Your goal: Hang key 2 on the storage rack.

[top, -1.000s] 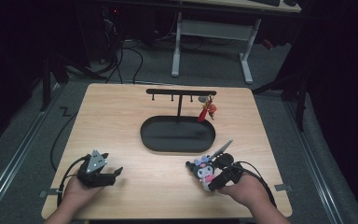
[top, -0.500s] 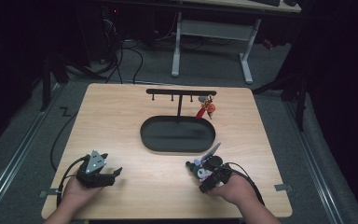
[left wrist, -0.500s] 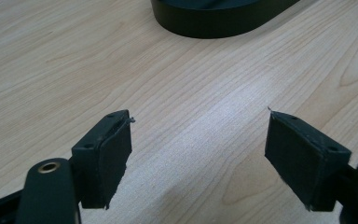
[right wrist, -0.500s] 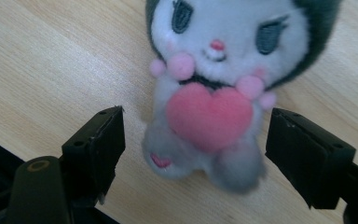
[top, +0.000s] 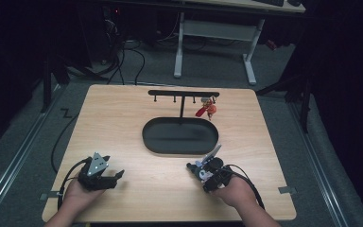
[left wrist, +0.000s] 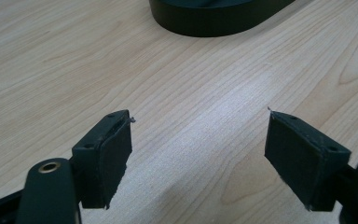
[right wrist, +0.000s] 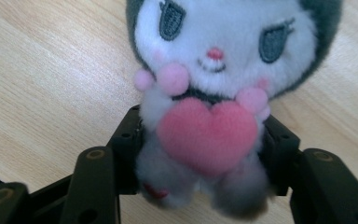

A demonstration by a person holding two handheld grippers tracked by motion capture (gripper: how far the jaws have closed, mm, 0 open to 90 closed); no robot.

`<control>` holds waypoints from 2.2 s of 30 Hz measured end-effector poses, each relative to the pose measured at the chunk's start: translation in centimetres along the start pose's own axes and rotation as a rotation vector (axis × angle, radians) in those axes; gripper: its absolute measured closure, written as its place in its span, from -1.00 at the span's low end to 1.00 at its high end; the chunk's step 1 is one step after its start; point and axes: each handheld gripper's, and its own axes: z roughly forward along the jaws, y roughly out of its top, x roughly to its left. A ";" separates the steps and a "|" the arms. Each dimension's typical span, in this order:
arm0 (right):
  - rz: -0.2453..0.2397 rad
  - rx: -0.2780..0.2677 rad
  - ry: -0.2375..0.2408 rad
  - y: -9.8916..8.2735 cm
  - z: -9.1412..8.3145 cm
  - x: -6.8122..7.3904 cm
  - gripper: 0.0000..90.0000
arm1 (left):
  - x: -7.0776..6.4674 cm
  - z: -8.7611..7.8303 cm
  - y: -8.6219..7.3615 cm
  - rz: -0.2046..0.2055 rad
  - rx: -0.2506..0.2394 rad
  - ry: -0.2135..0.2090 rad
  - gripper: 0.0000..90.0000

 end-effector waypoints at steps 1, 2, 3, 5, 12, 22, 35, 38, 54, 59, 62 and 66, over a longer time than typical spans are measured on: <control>-0.004 0.000 -0.001 0.0 -0.1 -0.1 0.05 | 0.0 0.0 0.0 0.001 0.001 0.000 -0.48; -0.004 0.003 -0.003 0.1 -0.1 -0.1 0.06 | 0.0 0.0 0.0 0.002 0.002 0.000 -0.48; 0.000 0.005 -0.001 0.1 -0.2 0.0 0.06 | 0.0 0.0 0.0 0.002 0.001 0.000 -0.48; 0.002 0.011 0.000 0.1 -0.3 0.0 0.07 | 0.0 0.0 0.0 0.002 0.000 0.000 -0.48; -0.019 0.013 0.003 0.2 -1.1 0.2 0.07 | -0.1 0.1 0.0 0.005 0.003 -0.002 -0.47; -0.033 0.014 0.001 0.7 -2.9 0.2 0.07 | -0.1 0.1 0.0 0.006 0.003 -0.006 -0.47; -0.012 -0.003 0.006 2.6 -5.5 -0.7 0.07 | -0.1 0.2 0.0 0.006 0.006 -0.011 -0.46; -0.013 -0.005 0.008 3.1 -6.1 -0.8 0.07 | -0.1 0.2 0.0 0.005 0.005 -0.011 -0.46; -0.043 0.001 0.024 6.3 -9.2 -0.6 0.08 | 0.0 0.1 0.0 0.008 0.007 -0.012 -0.45; -0.045 0.001 0.031 7.2 -9.8 -0.6 0.08 | 0.1 0.1 0.0 0.005 0.004 -0.013 -0.45; -0.041 0.002 0.036 7.6 -10.1 -0.6 0.08 | 0.1 0.1 0.0 0.004 0.003 -0.013 -0.45; -0.033 0.002 0.038 8.3 -10.6 -0.7 0.08 | 0.0 0.0 0.0 0.006 0.003 -0.015 -0.44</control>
